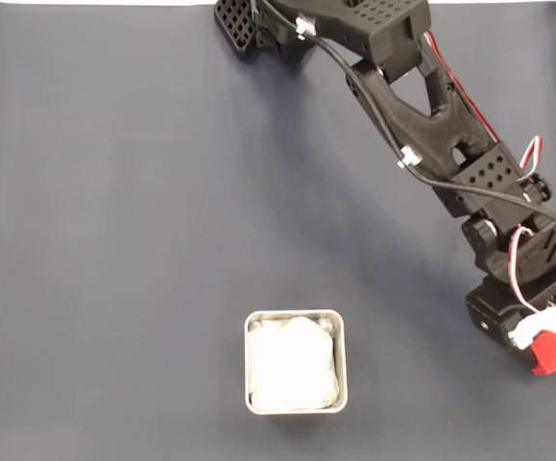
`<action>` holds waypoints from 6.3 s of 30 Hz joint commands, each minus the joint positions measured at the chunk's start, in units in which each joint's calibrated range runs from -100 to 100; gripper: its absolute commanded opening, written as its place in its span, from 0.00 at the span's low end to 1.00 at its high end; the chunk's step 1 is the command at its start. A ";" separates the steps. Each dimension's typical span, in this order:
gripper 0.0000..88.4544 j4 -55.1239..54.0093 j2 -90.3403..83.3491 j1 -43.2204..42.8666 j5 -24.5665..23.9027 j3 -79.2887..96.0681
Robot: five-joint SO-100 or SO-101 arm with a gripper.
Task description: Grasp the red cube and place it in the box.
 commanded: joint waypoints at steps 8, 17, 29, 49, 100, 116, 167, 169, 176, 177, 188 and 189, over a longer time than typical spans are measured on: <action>0.33 -1.16 -0.67 -1.10 -0.05 -3.29; 0.24 -0.50 -0.85 -1.24 0.59 -2.83; 0.13 0.32 -2.23 -1.38 1.37 -1.28; 0.09 5.24 -14.36 0.53 1.17 4.74; 0.09 10.89 -54.66 14.88 0.10 39.41; 0.09 10.07 -58.56 19.99 -0.39 43.61; 0.09 4.66 -50.50 27.38 -0.20 44.79; 0.09 4.66 -50.24 27.45 -0.20 44.79; 0.09 4.09 -49.89 28.23 0.10 44.79; 0.09 4.09 -49.89 28.37 0.15 44.79; 0.09 4.09 -49.89 29.01 0.29 45.07; 0.09 4.09 -49.98 29.01 0.29 45.16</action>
